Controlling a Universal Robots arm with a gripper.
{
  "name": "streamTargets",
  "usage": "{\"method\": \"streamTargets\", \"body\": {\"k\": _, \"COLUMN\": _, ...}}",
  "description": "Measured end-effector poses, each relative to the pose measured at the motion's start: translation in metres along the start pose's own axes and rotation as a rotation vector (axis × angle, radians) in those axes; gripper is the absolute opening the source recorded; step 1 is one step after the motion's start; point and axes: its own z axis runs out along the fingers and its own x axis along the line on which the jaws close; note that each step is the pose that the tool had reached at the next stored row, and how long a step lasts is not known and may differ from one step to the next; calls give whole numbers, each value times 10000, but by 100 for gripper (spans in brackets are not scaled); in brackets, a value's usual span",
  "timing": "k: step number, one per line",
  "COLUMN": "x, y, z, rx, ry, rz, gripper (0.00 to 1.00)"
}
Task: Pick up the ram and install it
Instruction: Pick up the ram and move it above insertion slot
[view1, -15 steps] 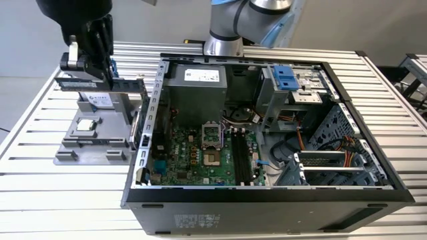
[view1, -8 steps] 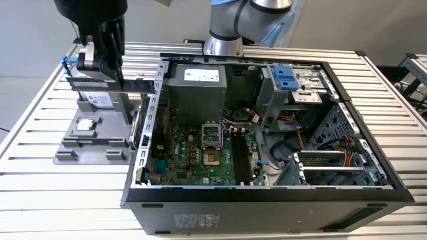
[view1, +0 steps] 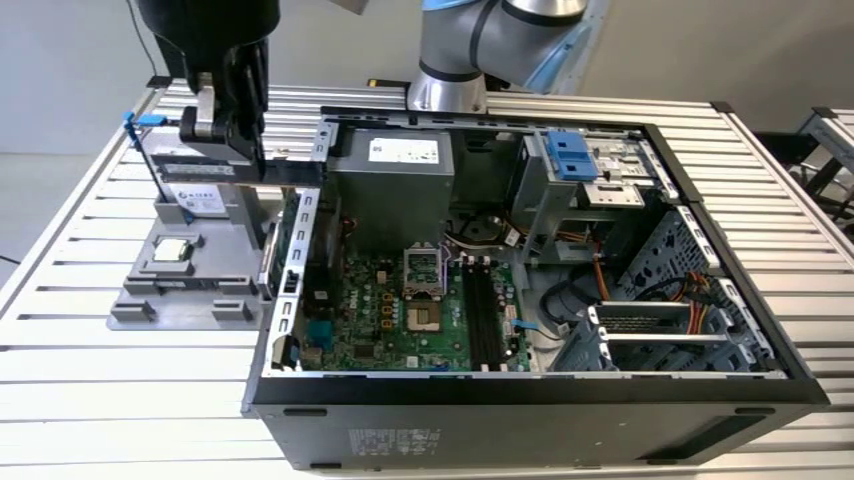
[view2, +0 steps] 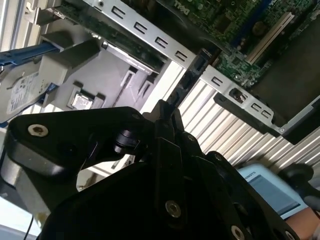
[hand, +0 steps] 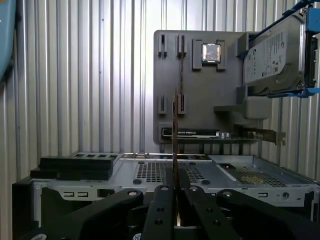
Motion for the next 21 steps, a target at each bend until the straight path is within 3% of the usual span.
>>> {"method": "streamTargets", "body": {"k": 7, "x": -1, "y": -36, "z": -2, "rx": -1, "ry": 0, "rz": 0, "gripper": 0}}
{"method": "streamTargets", "body": {"k": 16, "x": -1, "y": -276, "z": -14, "rx": -7, "ry": -1, "rz": 1, "gripper": 0}}
{"method": "streamTargets", "body": {"k": 21, "x": -1, "y": -378, "z": -20, "rx": -9, "ry": 0, "rz": 1, "gripper": 0}}
